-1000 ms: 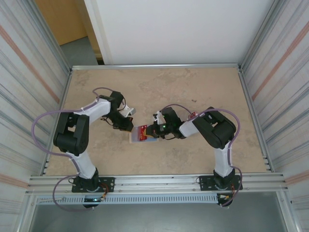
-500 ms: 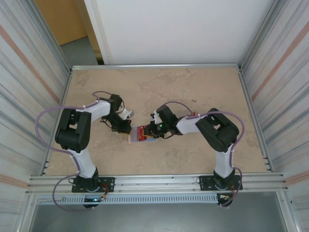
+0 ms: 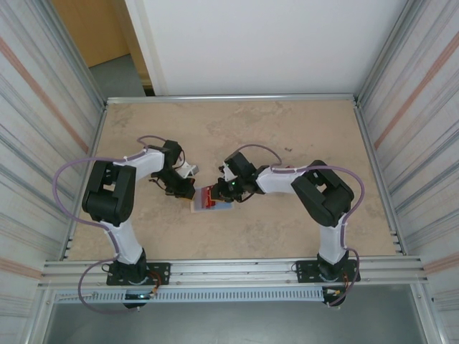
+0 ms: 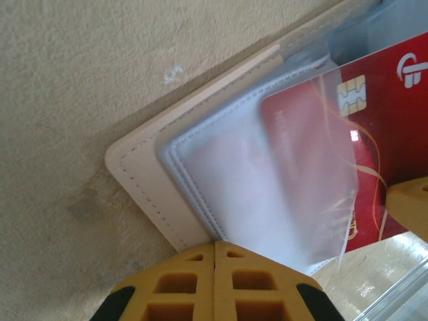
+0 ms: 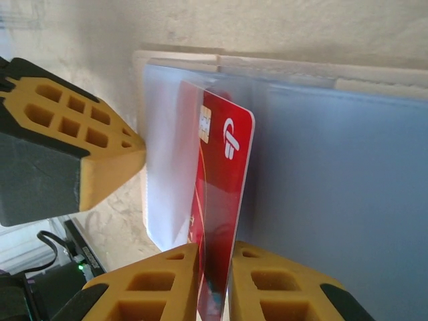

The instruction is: Put the credit cards into the card holder

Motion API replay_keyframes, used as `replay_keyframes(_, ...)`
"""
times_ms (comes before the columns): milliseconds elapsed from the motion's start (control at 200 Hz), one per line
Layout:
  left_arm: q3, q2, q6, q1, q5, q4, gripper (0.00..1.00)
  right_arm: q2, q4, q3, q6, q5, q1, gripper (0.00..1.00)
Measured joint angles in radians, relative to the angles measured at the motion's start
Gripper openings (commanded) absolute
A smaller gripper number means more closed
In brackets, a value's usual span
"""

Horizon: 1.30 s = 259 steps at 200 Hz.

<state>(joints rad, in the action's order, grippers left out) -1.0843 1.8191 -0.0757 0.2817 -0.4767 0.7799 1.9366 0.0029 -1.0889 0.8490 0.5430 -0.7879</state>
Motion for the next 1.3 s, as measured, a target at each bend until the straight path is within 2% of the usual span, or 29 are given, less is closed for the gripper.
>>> replay_keyframes(321,0.000,0.000,-0.001,0.002,0.004,0.000,0.00,0.046,-0.076,-0.057,-0.037,-0.001,-0.011,0.18)
replay_keyframes(832,0.000,-0.002,-0.007,-0.019,0.026,0.000,0.00,0.037,-0.217,-0.108,-0.103,-0.029,0.016,0.30)
replay_keyframes(1298,-0.002,0.008,-0.011,-0.020,0.031,0.000,0.00,0.095,-0.244,-0.219,-0.103,-0.047,0.029,0.30)
